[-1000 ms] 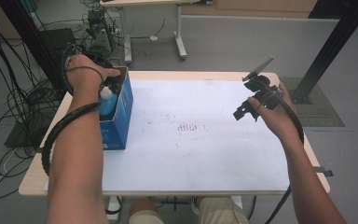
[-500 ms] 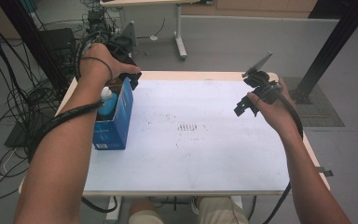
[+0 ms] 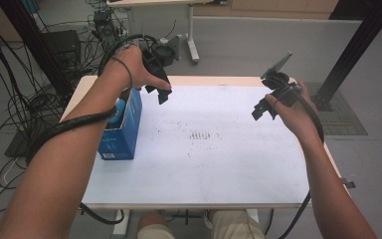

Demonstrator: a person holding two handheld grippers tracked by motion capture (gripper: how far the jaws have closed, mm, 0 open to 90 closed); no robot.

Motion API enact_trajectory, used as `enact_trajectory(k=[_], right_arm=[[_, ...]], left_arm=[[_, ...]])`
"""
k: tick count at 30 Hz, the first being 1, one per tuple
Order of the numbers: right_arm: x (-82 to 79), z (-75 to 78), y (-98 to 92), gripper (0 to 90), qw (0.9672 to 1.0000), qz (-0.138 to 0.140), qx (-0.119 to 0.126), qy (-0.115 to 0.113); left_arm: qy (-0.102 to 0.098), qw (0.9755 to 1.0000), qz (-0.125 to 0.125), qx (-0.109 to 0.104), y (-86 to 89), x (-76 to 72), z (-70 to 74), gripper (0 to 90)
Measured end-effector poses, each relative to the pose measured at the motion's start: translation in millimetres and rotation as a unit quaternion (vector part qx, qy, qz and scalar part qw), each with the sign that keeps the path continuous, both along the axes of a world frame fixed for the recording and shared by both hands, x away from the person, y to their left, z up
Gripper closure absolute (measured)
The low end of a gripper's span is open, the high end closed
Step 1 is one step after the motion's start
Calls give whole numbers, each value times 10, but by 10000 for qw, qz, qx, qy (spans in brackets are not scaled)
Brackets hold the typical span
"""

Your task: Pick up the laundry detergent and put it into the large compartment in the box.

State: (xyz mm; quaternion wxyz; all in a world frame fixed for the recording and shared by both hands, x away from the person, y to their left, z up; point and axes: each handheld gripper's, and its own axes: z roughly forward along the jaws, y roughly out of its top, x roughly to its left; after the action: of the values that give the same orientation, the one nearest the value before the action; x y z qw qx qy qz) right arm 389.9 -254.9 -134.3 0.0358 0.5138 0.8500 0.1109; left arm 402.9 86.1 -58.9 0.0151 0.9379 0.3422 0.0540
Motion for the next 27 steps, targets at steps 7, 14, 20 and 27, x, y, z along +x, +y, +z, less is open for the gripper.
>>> enact_trajectory(k=[7, 14, 20, 27], right_arm=[[49, -26, -4, 62, 10000, -58, -5, 76], [53, -24, -22, 61, 9999, -81, 16, 78], [61, -43, -39, 61, 9999, -104, 19, 102], [62, -66, -83, 63, 9998, -182, 47, 120]], left_arm=[[-90, 9973, -734, -4, -258, -113, 11, 152], [-21, 9949, -1006, 9, -433, -139, -25, 143], [-67, 9911, -1325, -72, -527, -177, -33, 129], [25, 9892, -1469, -11, -627, -160, -86, 123]])
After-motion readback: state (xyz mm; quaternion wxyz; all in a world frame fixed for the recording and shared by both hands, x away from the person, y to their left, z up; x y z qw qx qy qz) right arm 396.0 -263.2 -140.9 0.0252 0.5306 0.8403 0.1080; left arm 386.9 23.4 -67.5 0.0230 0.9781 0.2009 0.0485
